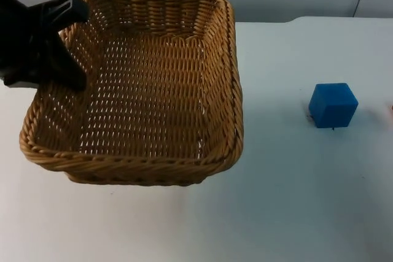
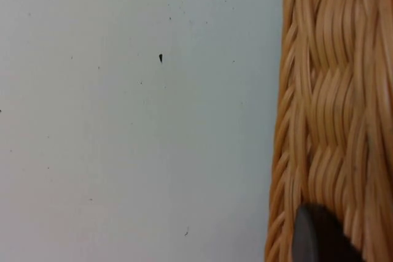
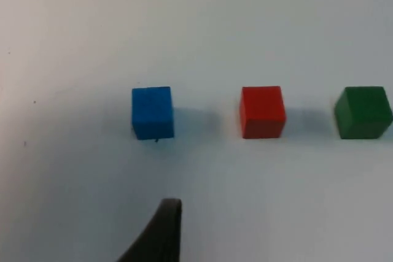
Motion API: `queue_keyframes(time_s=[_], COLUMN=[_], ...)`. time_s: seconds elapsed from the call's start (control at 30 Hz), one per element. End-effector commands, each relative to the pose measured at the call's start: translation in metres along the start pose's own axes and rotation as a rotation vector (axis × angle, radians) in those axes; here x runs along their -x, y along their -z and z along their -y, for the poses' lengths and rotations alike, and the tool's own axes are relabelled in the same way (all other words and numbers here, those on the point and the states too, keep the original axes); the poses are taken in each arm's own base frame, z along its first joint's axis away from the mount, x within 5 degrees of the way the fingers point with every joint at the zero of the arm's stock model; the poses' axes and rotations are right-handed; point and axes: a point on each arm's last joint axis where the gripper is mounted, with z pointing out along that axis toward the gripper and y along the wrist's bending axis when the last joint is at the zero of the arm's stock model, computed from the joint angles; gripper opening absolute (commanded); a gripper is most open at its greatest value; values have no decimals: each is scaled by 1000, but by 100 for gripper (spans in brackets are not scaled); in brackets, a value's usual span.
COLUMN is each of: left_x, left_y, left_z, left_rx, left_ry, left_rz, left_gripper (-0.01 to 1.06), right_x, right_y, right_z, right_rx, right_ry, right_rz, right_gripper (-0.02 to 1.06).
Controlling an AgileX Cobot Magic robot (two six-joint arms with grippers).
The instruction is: Pick up the basket with the left hand and place the blue cube into the basket with the right hand.
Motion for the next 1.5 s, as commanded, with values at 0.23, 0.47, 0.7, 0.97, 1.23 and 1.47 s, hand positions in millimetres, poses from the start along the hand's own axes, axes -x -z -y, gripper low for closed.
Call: queue_keyframes(time_s=[0.23, 0.47, 0.7, 0.97, 1.23, 1.47], left_x=[1, 2, 2, 2, 2, 2], left_y=[5, 5, 5, 5, 5, 5], left_z=[5, 4, 4, 4, 4, 4], left_rx=[-34, -31, -31, -31, -31, -31], left_ry=[13, 14, 15, 15, 15, 10], left_rz=[21, 27, 29, 29, 29, 30], left_gripper=[4, 4, 4, 4, 4, 4], right_x=[64, 78, 77, 68, 52, 30], right_y=[-83, -145, -203, -261, -314, -346], right_z=[-6, -11, -48, -80, -89, -92], right_rx=[143, 181, 200, 167, 135, 115], right_ry=[-4, 11, 155, 187, 90, 28], right_rz=[-166, -299, -373, -409, -471, -505], right_gripper=[103, 103, 103, 103, 101, 101])
